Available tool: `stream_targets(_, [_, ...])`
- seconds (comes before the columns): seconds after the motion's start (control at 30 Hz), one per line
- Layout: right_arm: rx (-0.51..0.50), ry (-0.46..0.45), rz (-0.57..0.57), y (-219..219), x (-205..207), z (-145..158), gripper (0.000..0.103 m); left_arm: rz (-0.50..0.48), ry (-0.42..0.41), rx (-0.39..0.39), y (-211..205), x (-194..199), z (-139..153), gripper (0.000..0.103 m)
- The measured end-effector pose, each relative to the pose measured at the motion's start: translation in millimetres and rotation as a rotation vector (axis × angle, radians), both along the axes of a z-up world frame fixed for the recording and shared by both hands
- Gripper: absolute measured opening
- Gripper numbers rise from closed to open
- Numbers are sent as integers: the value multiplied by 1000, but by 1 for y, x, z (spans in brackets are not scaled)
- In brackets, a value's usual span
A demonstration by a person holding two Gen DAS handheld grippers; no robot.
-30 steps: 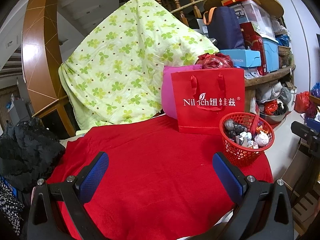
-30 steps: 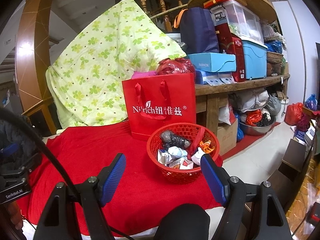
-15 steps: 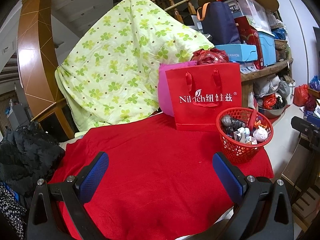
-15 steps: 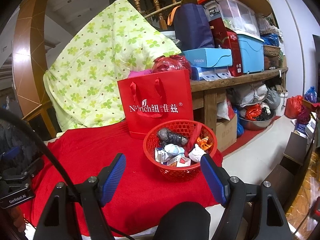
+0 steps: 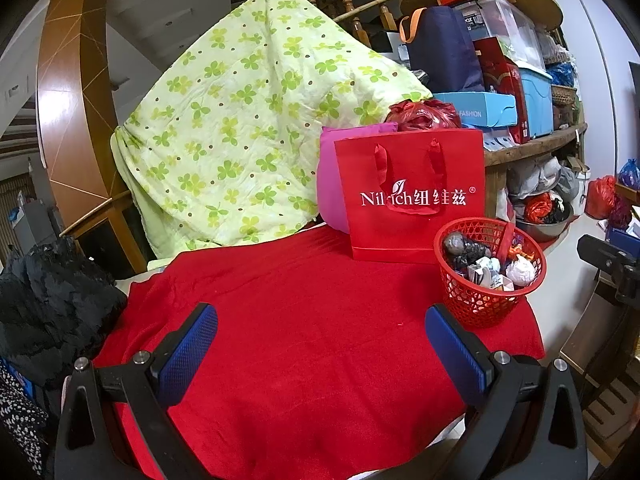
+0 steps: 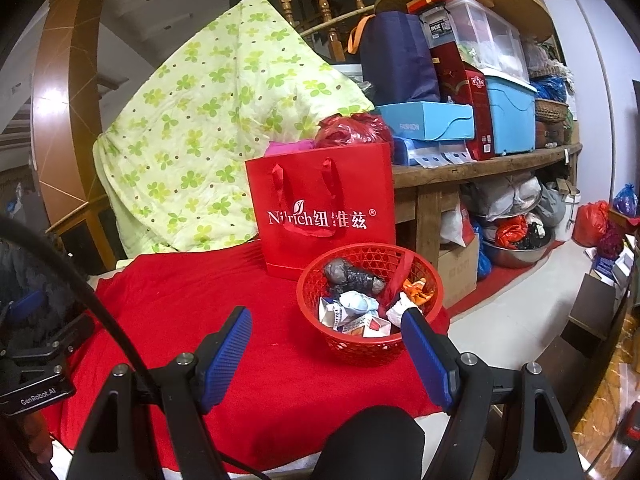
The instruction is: Collect trash
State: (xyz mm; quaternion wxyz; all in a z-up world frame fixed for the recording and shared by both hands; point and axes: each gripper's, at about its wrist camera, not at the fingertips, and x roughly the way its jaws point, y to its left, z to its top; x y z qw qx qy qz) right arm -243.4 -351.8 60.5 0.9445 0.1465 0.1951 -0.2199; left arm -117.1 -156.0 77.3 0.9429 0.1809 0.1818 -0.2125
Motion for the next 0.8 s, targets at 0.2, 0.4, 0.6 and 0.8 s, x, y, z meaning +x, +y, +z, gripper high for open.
stream_targets(0.2, [-7,2,2,6,2,2,80,2,2,-2,1,1,0,103])
stream_targets(0.4, [-9,3,4,9,3,3,80,3,5,-7,4,1,0,103])
stream_targets(0.6, [-7,3,3,10,3,3,80,0,11,-8,5,2,-2,103])
stream_targets(0.8, [-8,4,3,9,3,2,80,2,19,-10,6,3,-4,103])
